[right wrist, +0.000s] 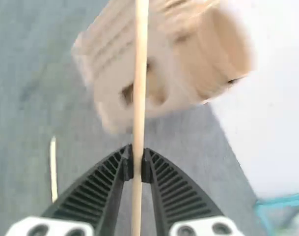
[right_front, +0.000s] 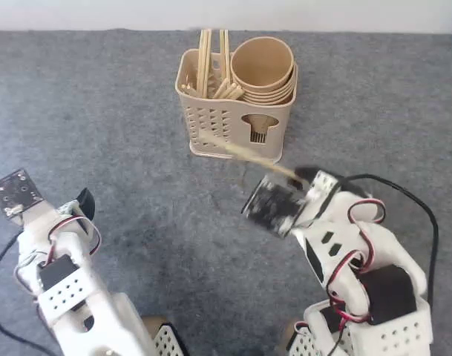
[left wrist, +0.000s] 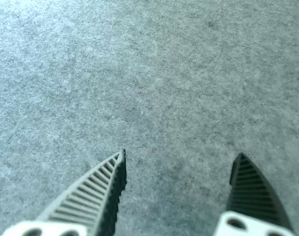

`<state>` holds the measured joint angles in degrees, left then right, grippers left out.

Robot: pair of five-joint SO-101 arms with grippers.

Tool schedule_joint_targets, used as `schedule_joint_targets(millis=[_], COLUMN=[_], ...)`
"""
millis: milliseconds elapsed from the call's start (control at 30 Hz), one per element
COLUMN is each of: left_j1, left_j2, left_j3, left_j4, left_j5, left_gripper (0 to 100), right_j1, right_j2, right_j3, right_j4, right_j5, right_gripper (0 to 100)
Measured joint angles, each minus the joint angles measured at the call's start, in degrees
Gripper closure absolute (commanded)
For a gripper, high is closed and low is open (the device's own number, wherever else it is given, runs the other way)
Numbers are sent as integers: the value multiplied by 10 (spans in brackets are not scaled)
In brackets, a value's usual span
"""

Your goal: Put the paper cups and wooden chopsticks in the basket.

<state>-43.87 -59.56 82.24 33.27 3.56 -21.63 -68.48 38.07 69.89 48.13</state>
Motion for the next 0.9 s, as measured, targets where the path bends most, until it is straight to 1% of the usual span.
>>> schedule_joint_targets(millis=[133,200,367,600,667,733,900], left_j1=[0,0,0,0,0,1,7], left_j2=[0,0,0,0,0,0,0], left_j3=[0,0,0,0,0,0,0], left_j4=[0,0,0,0,0,0,0], left_j5=[0,0,0,0,0,0,0], left_gripper=[678,678,678,678,678,678,678], right_j1=[-20,-29,-33,-21,-21,-25,-40], right_j2=[0,0,-1,67,99,138,251], right_j3=[0,3,19,54,54,54,52], right_j4=[-116,-171,-309,-569,-623,-676,-798], right_j5=[-171,-236,-364,-534,-574,-597,-602], right_gripper=[990,990,990,986,986,986,986])
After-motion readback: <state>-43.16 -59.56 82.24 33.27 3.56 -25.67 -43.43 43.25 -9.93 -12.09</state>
